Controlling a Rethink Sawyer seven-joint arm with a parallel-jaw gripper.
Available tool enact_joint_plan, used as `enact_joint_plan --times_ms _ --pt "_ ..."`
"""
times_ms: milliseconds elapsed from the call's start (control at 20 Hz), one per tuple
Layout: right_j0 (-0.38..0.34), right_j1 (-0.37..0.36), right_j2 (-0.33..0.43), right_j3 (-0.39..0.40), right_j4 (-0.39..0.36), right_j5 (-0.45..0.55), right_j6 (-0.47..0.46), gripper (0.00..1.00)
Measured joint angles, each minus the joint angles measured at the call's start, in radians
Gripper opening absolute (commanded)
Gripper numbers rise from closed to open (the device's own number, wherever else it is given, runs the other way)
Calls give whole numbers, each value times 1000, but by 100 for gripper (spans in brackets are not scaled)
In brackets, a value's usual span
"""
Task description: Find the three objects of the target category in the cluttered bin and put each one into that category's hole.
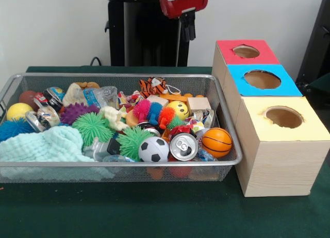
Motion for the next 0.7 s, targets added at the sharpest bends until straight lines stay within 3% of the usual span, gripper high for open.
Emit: enact_joint_plan --times_ms 450,700 --pt "14 -40 -13 1 -33 0 0 0" --pt "-13 -65 -13 1 -34 0 0 0"
